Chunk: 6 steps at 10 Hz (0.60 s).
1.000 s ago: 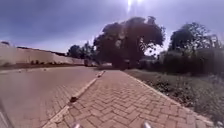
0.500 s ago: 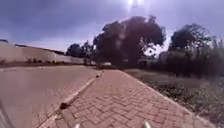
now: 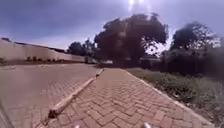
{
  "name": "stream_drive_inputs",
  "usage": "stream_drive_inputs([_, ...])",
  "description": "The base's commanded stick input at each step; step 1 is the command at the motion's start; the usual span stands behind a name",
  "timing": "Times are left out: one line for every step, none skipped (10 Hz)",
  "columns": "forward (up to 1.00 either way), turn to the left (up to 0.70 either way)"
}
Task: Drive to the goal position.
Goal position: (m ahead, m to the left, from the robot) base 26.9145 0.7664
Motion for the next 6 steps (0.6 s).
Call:
stream_drive_inputs([0.7,0.0])
stream_drive_inputs([0.7,0.0])
stream_drive_inputs([0.7,0.0])
stream_drive_inputs([0.7,0.0])
stream_drive_inputs([0.7,0.0])
stream_drive_inputs([0.7,0.0])
